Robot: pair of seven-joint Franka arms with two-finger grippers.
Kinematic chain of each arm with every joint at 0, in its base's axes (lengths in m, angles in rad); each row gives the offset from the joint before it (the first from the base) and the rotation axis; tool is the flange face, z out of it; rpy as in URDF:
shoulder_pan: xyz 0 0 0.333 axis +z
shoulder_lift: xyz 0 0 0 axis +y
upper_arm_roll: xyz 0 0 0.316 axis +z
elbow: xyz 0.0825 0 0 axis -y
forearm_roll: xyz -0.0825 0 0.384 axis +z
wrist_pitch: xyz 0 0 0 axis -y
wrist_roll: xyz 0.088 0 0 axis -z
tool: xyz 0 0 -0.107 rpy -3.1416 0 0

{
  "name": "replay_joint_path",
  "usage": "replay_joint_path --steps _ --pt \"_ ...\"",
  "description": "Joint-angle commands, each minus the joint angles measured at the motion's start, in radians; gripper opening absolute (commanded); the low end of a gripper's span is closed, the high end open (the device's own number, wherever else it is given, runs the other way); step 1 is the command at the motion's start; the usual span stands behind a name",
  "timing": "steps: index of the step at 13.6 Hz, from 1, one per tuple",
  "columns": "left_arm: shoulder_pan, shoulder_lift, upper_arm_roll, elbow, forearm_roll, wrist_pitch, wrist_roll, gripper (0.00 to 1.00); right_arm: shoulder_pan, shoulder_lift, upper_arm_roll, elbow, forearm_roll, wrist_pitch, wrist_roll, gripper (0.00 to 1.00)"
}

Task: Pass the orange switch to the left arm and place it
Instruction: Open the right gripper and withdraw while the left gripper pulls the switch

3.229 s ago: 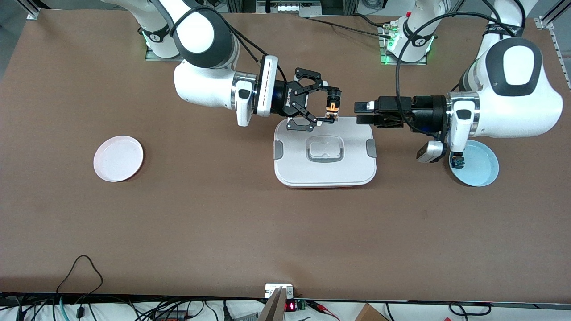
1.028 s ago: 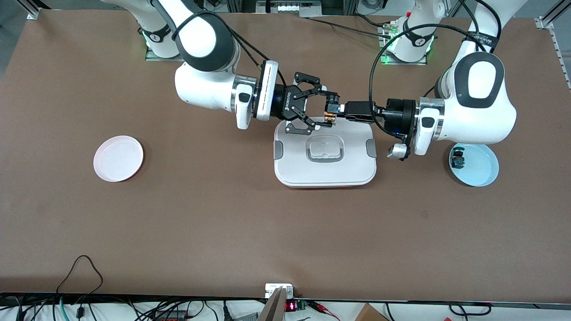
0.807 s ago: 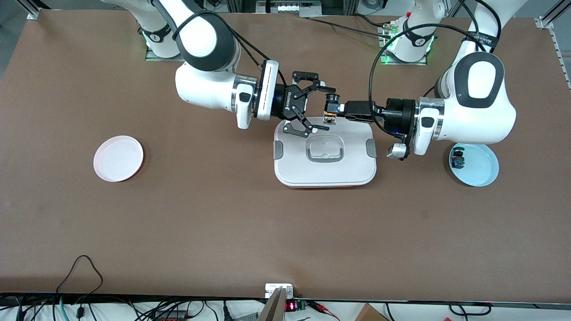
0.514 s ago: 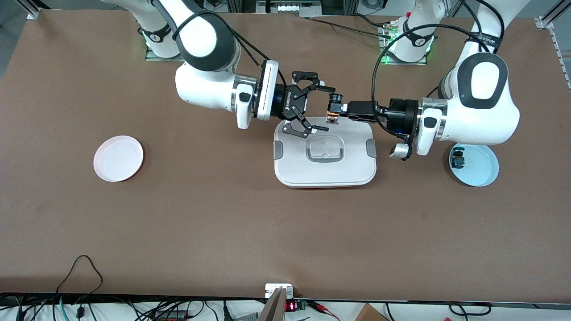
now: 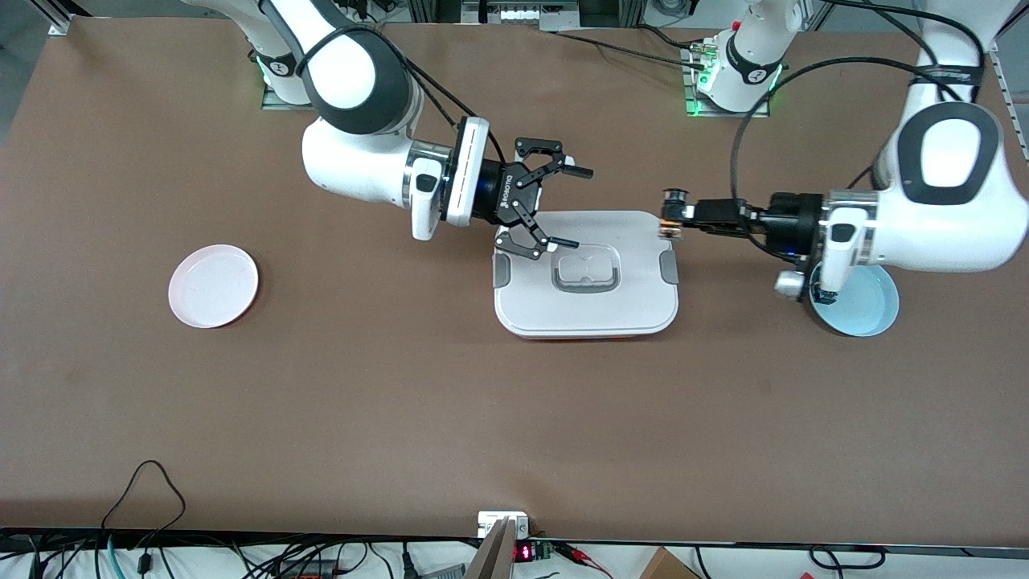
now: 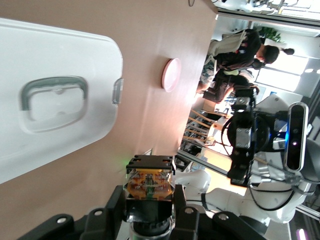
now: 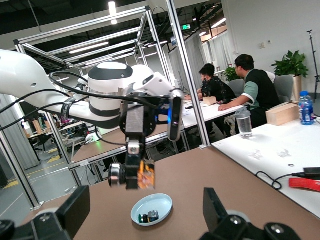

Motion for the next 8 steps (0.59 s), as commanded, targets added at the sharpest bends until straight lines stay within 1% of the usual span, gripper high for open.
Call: replay_joint_path --steps 1,3,4,6,7,8 --pt "0.070 -0.005 -0.004 0.063 0.203 -0.067 -0.002 0.00 -0.032 -0.068 0.007 -0.083 0.019 0.001 -0.035 1.00" --pt "0.113 -0.005 -0.003 0.096 0.354 -0.133 -0.001 0.00 -0.073 -0.077 0.002 -0.114 0.010 -0.097 -0.038 1.00" --pt "0.125 -0.004 -0.001 0.105 0.470 -0.159 0.002 0.00 -0.094 -0.084 -0.016 -0.137 -0.019 -0.158 -0.038 1.00" --pt "0.138 -0.004 -0.003 0.102 0.685 -0.161 0.010 0.00 -0.118 -0.092 -0.077 -0.161 -0.111 -0.282 -0.035 1.00" --pt "0.144 0.013 0.000 0.096 0.766 -0.158 0.027 0.00 -0.134 -0.091 -0.114 -0.166 -0.166 -0.377 -0.026 1.00" --pt "0.155 0.045 0.000 0.096 0.874 -0.152 0.033 0.00 -0.145 -0.091 -0.152 -0.169 -0.220 -0.451 -0.022 1.00"
